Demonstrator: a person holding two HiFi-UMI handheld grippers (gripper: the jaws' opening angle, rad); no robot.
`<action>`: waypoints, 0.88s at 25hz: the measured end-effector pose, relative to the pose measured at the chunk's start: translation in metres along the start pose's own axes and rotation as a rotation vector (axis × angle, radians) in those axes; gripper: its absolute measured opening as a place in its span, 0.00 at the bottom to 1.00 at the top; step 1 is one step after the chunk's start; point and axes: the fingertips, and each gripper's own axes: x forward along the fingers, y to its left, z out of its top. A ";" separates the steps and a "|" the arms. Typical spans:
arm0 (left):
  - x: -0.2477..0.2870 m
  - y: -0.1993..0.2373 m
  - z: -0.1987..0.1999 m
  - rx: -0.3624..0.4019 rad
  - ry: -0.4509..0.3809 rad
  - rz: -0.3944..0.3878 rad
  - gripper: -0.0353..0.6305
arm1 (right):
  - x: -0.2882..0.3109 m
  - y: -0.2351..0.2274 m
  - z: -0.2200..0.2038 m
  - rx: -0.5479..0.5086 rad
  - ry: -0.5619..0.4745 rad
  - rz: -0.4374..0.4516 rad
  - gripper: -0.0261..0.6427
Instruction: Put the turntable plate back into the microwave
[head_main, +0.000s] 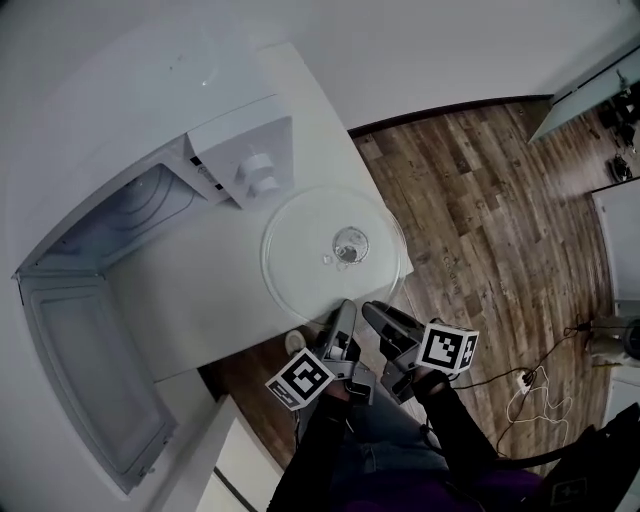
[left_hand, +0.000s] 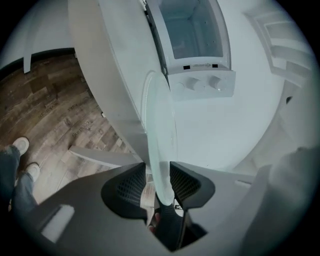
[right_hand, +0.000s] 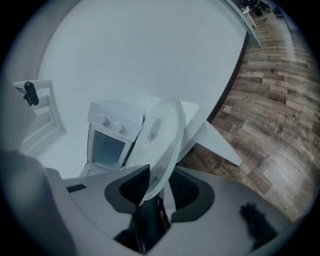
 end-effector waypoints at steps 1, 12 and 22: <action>0.001 -0.001 0.000 -0.007 -0.006 -0.016 0.29 | 0.000 -0.001 0.000 0.009 0.001 0.003 0.22; -0.001 -0.004 0.000 -0.057 -0.035 -0.090 0.32 | -0.004 0.013 0.008 -0.007 0.016 0.073 0.16; -0.007 -0.026 -0.006 -0.144 -0.005 -0.215 0.39 | -0.025 0.032 0.017 0.057 -0.026 0.131 0.12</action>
